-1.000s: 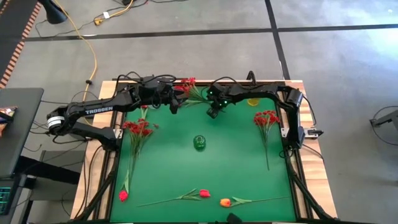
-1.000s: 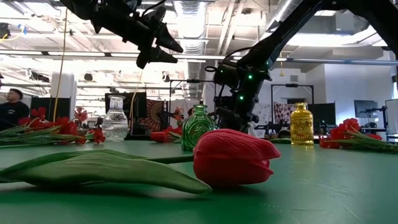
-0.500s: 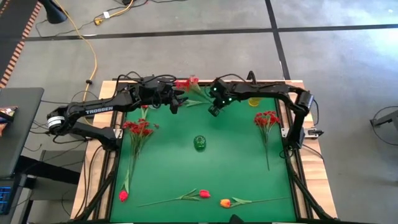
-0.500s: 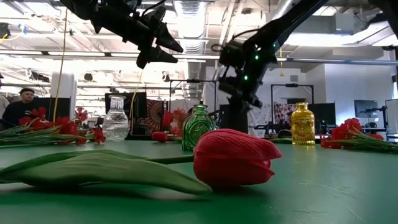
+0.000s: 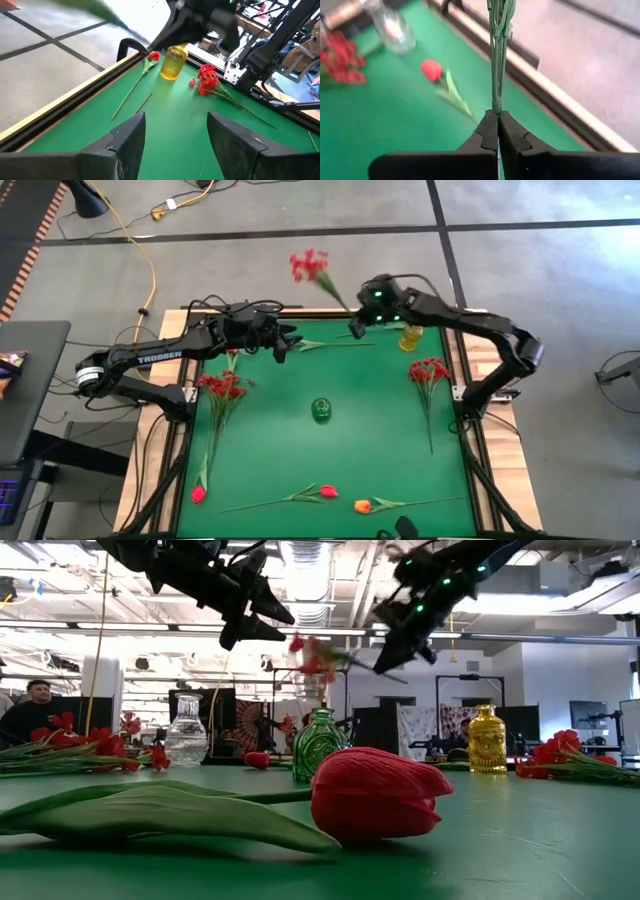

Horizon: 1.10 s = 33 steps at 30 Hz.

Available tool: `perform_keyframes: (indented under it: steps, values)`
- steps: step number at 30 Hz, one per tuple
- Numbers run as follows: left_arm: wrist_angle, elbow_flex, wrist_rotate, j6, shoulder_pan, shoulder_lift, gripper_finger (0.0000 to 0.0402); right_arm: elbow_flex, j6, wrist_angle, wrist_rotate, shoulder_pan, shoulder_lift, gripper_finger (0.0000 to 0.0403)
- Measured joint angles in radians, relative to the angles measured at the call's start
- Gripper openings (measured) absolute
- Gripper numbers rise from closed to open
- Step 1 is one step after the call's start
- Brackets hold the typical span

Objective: Sort flowers into vase by color
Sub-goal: Put the top red flowers into the yellow vase

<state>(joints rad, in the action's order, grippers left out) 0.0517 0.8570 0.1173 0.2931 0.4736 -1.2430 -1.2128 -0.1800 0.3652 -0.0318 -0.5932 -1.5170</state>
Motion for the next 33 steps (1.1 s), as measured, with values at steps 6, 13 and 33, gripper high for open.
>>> perform_keyframes:
  steps: [6,13,33]
  values:
    - [0.0,0.0,0.0,0.0,0.0,0.0,0.02,0.207,-0.03,-0.254,-0.018,-0.057,0.183,0.0023]
    - [0.0,0.0,0.0,0.002,0.0,0.0,0.02,0.459,-0.083,-0.448,0.013,-0.134,0.397,0.0023]
    - [0.001,0.0,-0.024,0.007,0.0,0.0,0.02,0.781,-0.004,-0.617,0.369,-0.205,0.673,0.0023]
